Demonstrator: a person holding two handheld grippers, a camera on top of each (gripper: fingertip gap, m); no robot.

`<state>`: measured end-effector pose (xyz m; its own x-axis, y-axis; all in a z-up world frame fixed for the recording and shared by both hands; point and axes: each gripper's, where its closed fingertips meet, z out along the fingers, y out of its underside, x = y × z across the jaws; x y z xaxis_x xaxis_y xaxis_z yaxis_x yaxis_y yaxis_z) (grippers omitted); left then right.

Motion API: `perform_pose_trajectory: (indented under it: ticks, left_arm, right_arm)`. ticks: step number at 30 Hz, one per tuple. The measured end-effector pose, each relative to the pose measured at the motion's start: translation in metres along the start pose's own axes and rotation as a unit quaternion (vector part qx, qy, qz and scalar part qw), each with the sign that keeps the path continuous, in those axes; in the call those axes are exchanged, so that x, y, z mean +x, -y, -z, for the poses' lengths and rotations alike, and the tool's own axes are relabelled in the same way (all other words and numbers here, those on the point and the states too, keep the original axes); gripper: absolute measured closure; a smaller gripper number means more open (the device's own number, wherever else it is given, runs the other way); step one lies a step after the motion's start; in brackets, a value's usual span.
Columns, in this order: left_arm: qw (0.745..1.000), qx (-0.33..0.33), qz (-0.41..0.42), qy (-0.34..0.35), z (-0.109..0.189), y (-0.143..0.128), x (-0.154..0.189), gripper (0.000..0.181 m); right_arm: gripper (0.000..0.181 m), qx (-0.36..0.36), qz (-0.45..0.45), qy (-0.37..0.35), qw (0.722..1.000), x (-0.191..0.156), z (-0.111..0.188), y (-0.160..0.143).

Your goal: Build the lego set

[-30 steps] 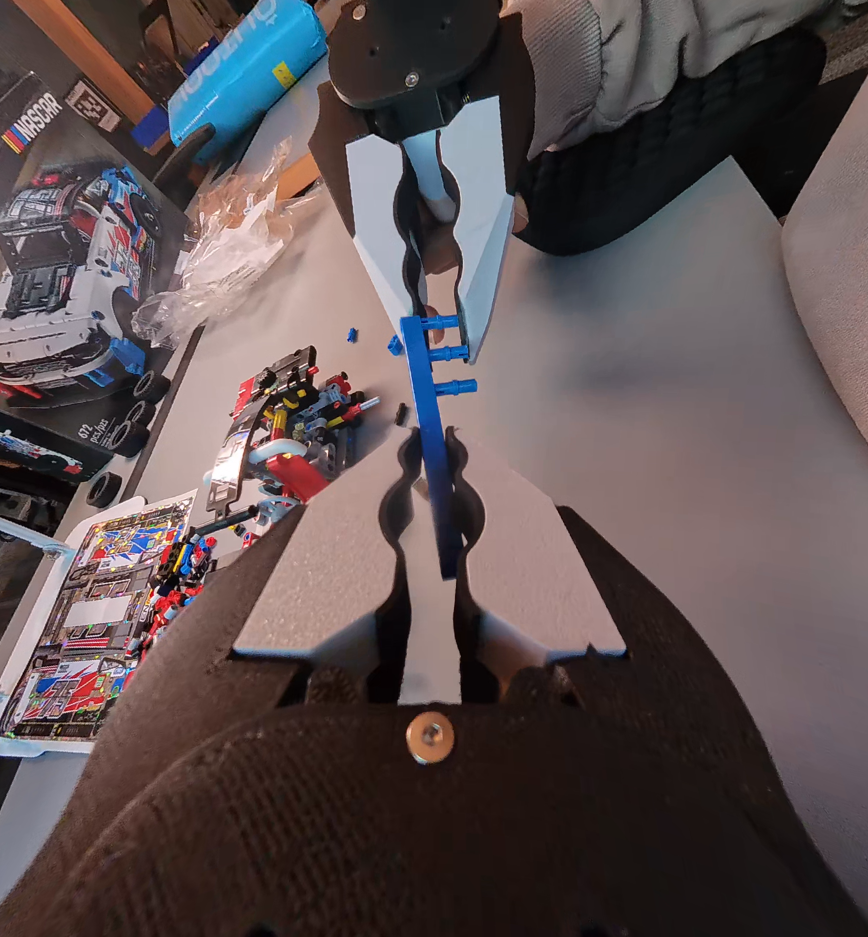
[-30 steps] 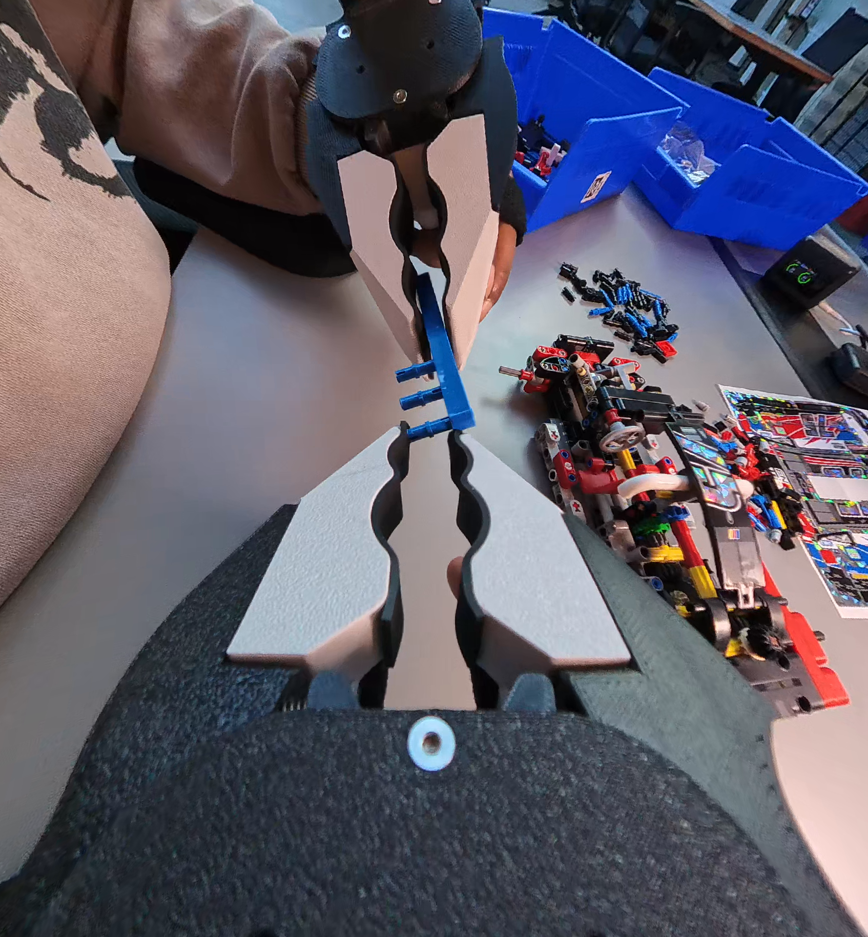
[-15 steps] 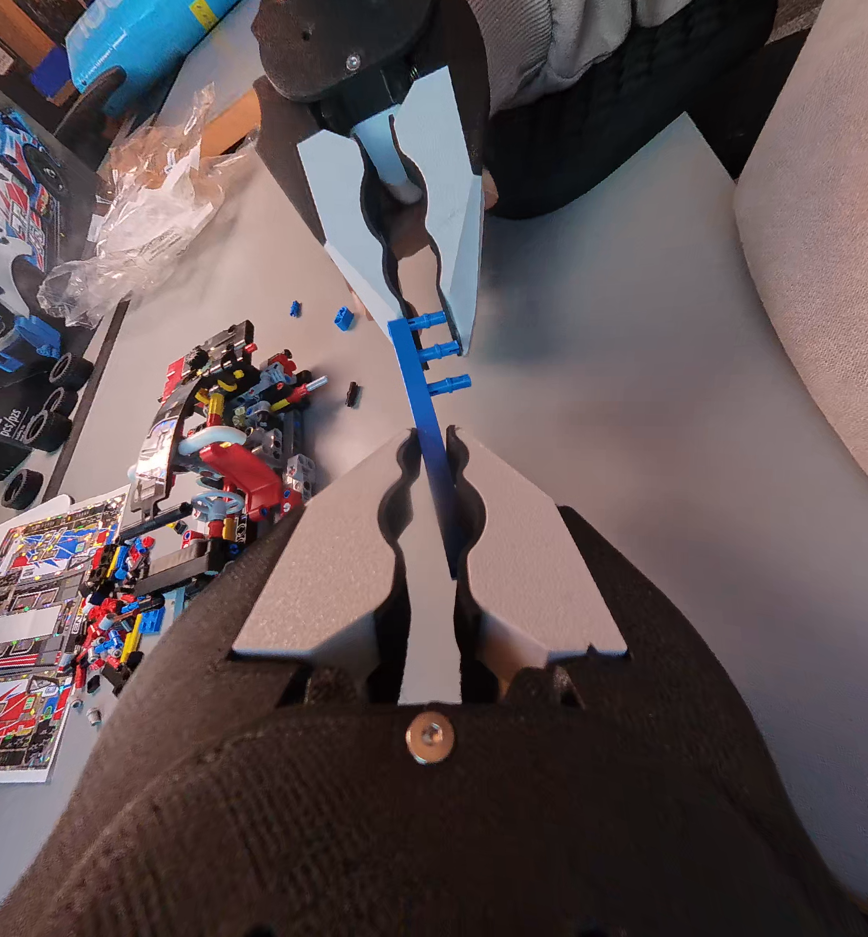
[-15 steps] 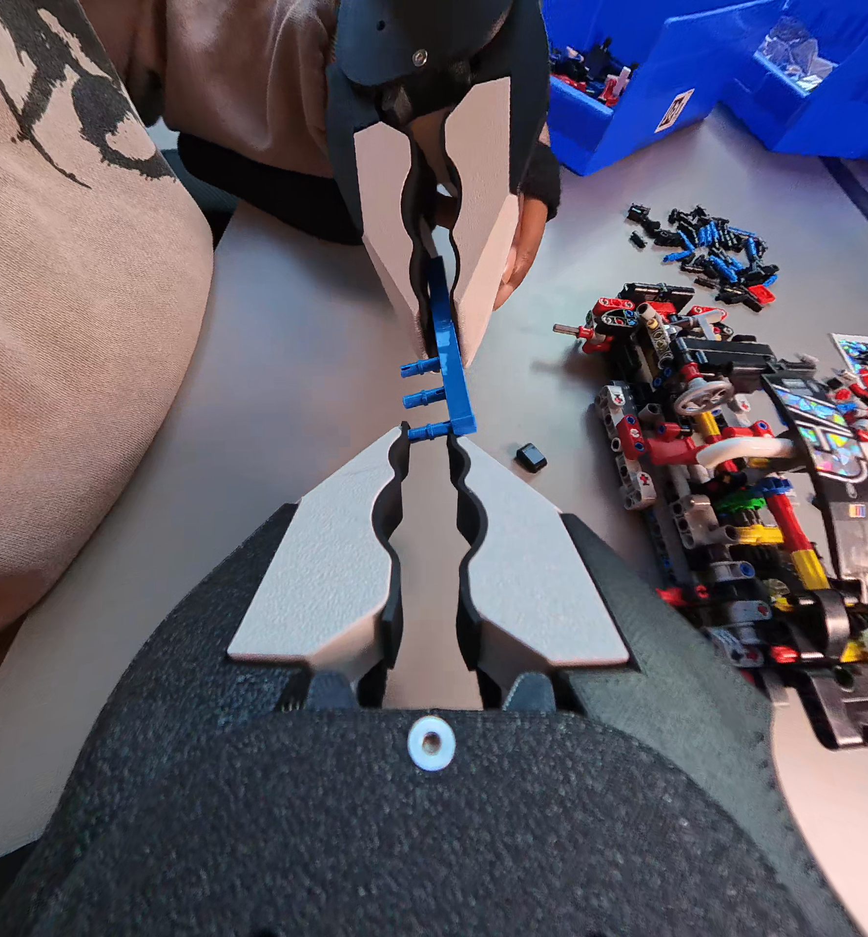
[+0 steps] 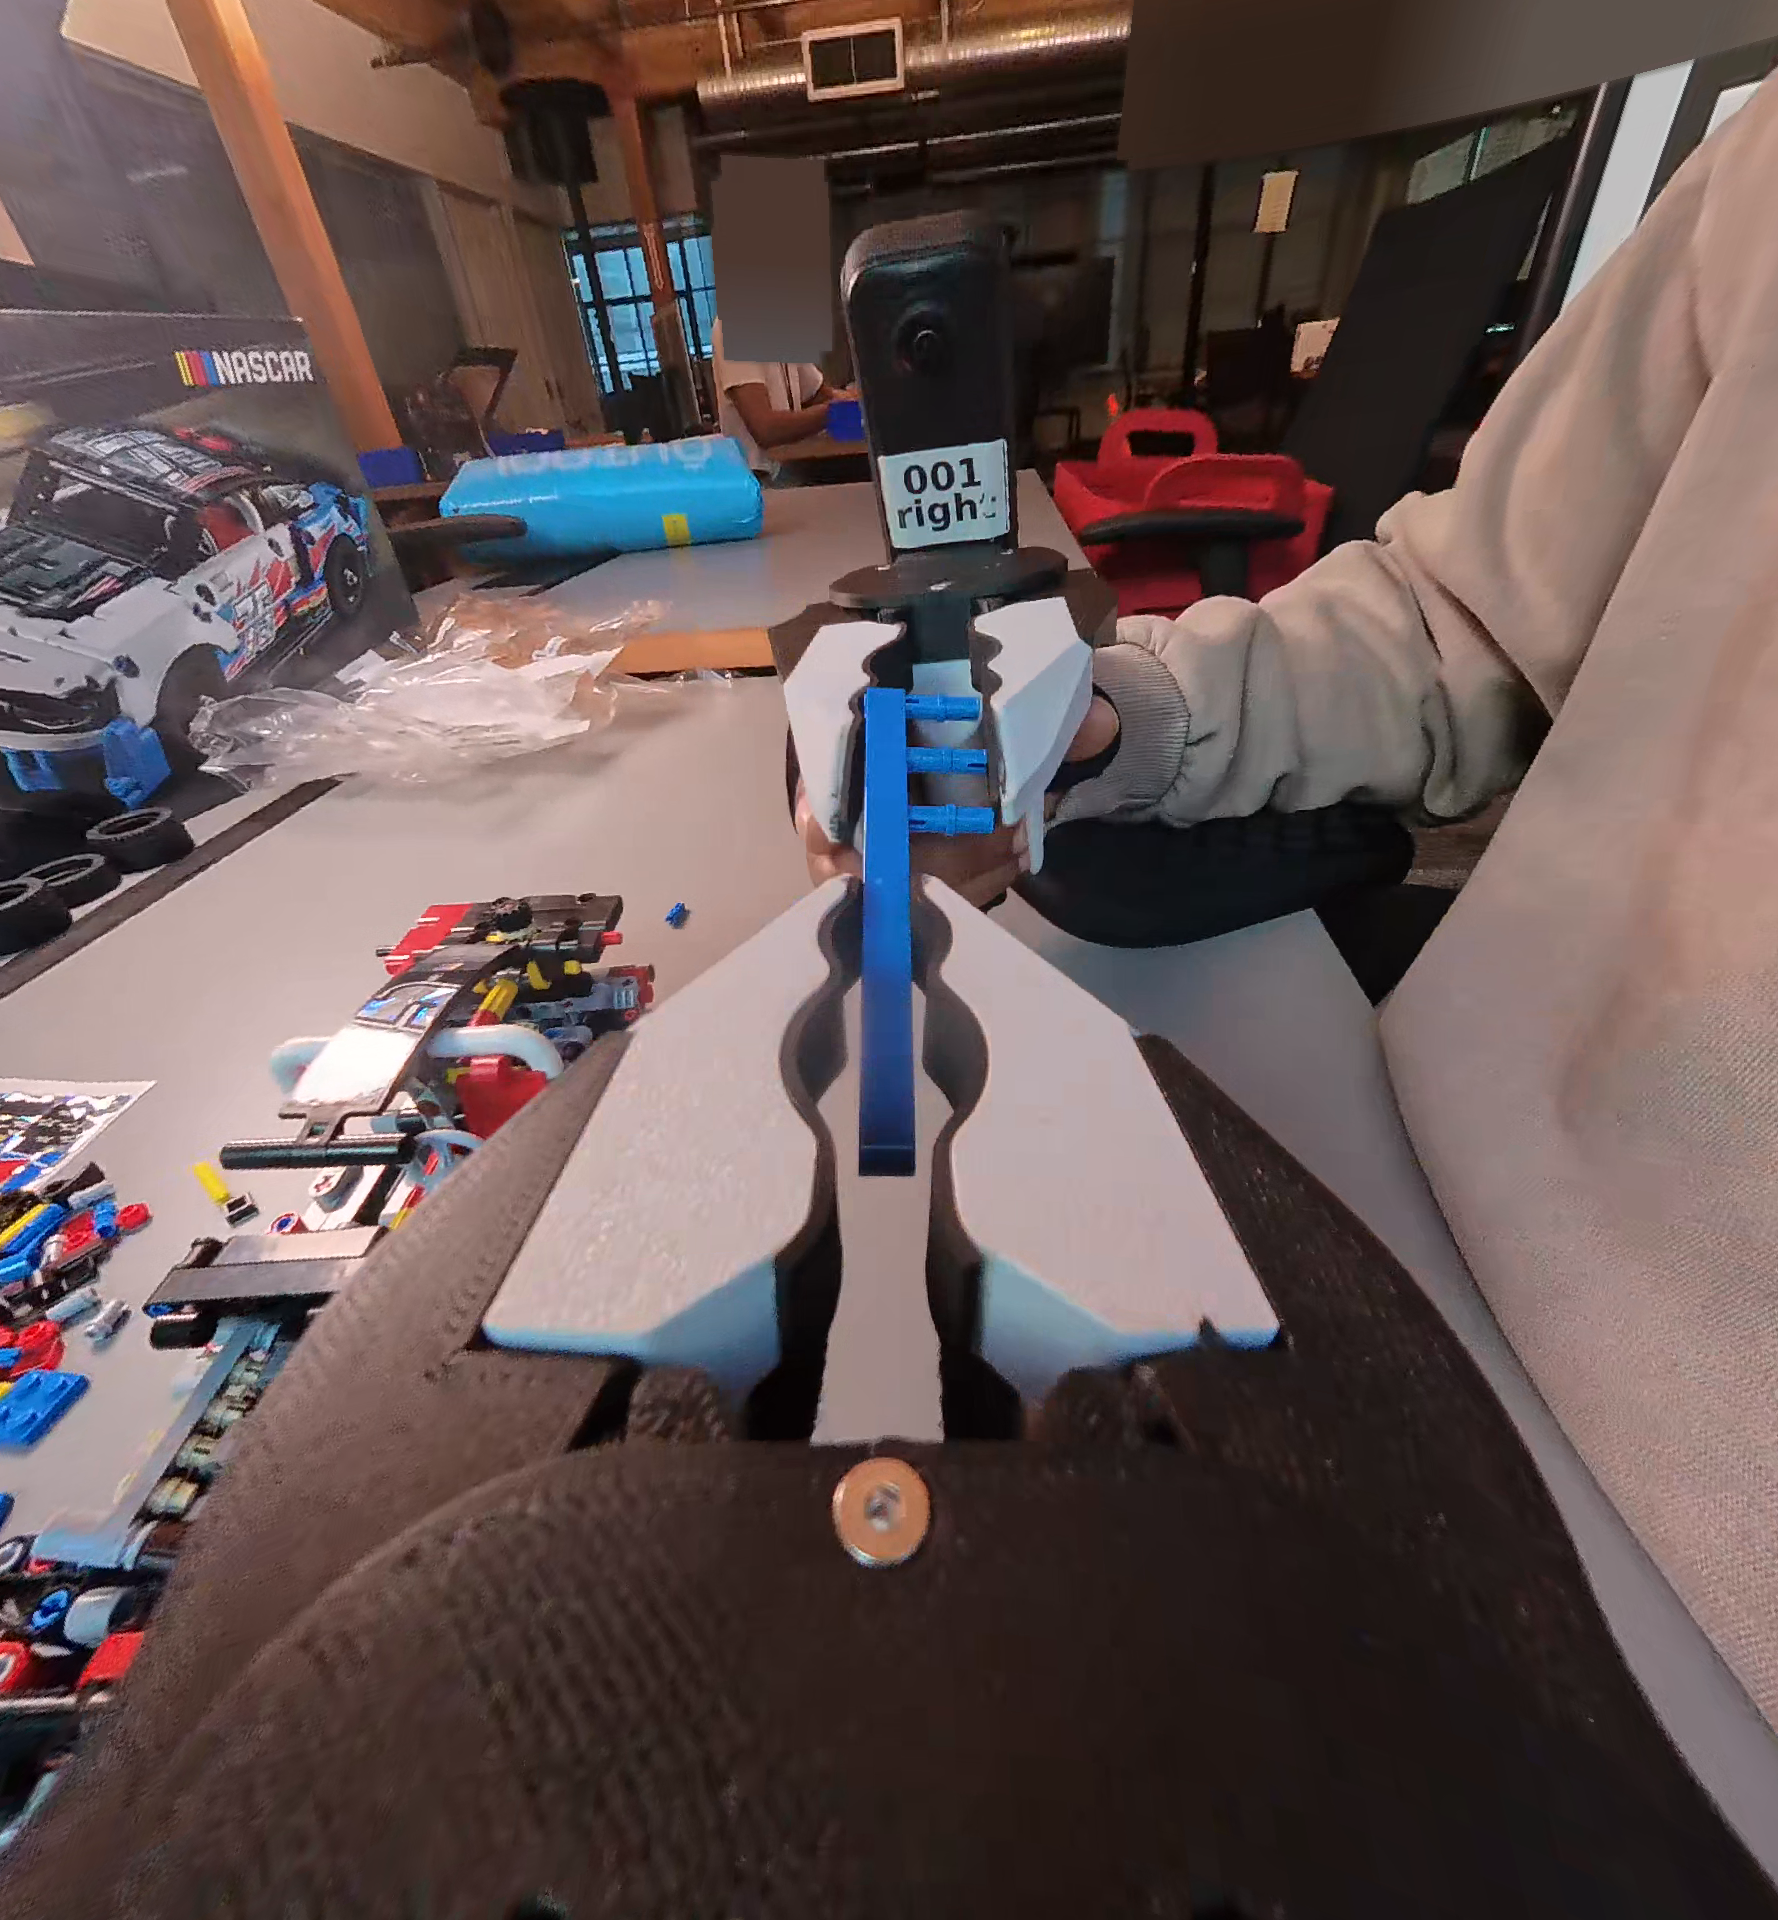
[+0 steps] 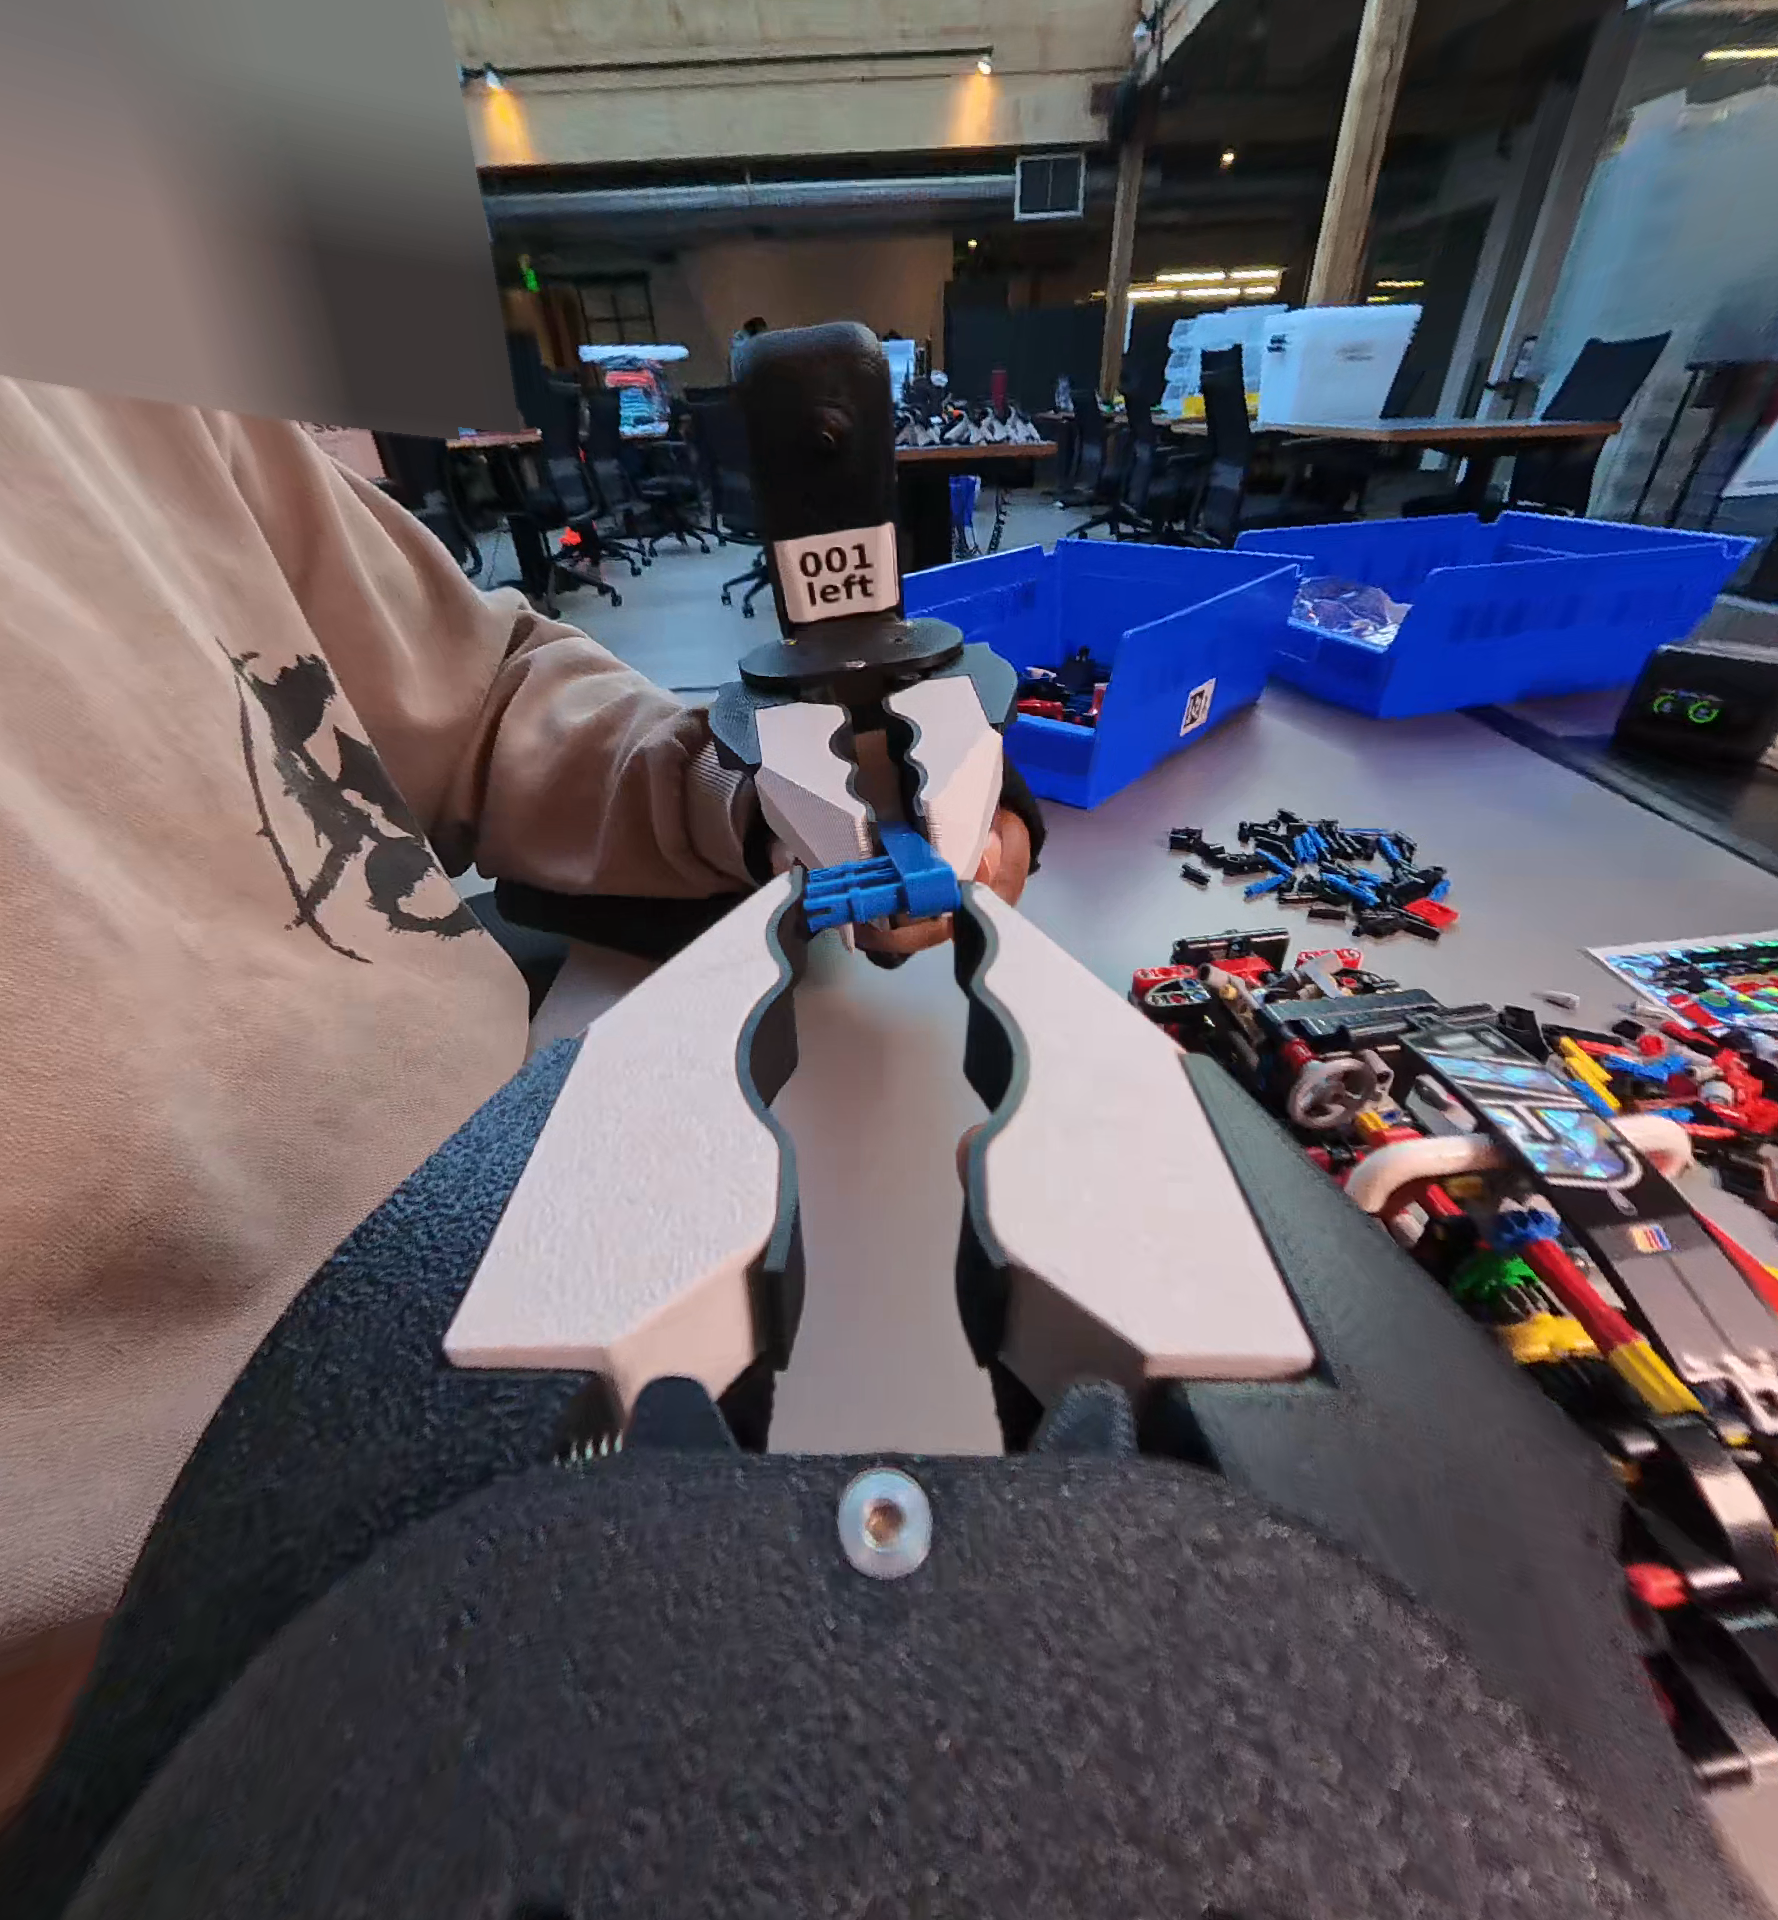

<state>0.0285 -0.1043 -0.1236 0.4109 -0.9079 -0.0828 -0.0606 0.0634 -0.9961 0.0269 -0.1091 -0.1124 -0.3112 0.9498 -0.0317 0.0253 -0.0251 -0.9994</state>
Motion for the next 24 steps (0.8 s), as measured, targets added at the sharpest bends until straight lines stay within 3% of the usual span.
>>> perform_pose_trajectory:
  ticks: [4,10,17,24]
  left_arm:
    - [1.0,-0.006,-0.005,-0.015,-0.002,-0.003,0.007,0.176]
    - [0.995,-0.094,-0.025,-0.009,-0.012,-0.029,0.011,0.175]
    - [0.999,-0.014,-0.02,-0.021,-0.015,-0.005,0.016,0.175]
    - [0.998,-0.023,-0.039,-0.038,-0.019,-0.009,0.025,0.175]
  right_arm:
    - [0.158,-0.002,0.008,0.01,1.0,-0.009,-0.005,0.001]
    - [0.159,-0.004,0.029,0.002,1.0,-0.012,-0.012,-0.003]
    - [0.155,0.001,0.063,-0.012,0.998,-0.017,-0.023,0.003]
    - [0.158,-0.018,0.1,-0.004,0.995,-0.027,-0.028,-0.002]
